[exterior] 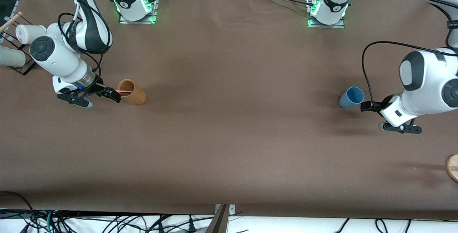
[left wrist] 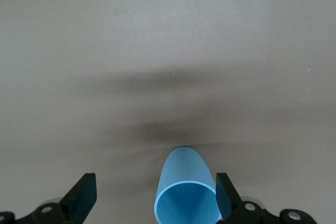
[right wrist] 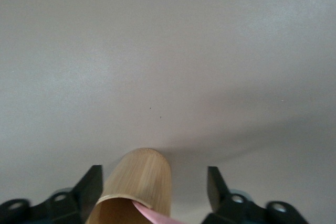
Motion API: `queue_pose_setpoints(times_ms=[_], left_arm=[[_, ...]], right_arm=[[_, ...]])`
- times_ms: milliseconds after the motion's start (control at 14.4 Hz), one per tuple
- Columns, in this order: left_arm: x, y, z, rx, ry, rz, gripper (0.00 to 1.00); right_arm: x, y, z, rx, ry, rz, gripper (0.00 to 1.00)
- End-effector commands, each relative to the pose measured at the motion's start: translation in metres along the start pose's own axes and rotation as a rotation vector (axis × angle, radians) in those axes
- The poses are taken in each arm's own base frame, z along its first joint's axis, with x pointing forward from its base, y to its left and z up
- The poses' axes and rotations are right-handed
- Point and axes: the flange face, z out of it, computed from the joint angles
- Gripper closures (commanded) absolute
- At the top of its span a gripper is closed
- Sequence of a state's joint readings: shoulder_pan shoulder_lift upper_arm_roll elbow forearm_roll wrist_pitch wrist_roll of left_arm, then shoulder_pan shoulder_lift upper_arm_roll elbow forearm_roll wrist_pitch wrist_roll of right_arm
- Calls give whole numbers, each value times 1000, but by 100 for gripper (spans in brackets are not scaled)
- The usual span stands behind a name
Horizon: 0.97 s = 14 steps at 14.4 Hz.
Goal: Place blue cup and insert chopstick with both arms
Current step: 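Reach the right gripper to the pink chopstick while the left gripper reaches the cup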
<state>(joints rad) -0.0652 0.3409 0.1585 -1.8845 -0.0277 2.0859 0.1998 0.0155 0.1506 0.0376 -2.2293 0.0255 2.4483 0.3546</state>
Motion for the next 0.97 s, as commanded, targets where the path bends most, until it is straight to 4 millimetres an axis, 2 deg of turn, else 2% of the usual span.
queue_pose_setpoints(times_ms=[0,277,486,694,832,902], left_arm=[[-53,9,20,9,47,32,0],[-66,-9,40,23,81,100,0],[-68,-10,46,20,81,95,0],[-80,-7,71,31,125,91,0],[-84,-6,79,35,134,91,0],[-84,-6,82,35,130,92,4]], right_arm=[[-10,3,4,7,-5,10,28],[-14,-6,4,7,-14,-3,53],[-19,-15,0,8,-20,-19,74],[-20,-16,-2,4,-30,-17,97],[-20,-16,-5,3,-33,-17,100],[-20,-17,-5,1,-37,-19,100]])
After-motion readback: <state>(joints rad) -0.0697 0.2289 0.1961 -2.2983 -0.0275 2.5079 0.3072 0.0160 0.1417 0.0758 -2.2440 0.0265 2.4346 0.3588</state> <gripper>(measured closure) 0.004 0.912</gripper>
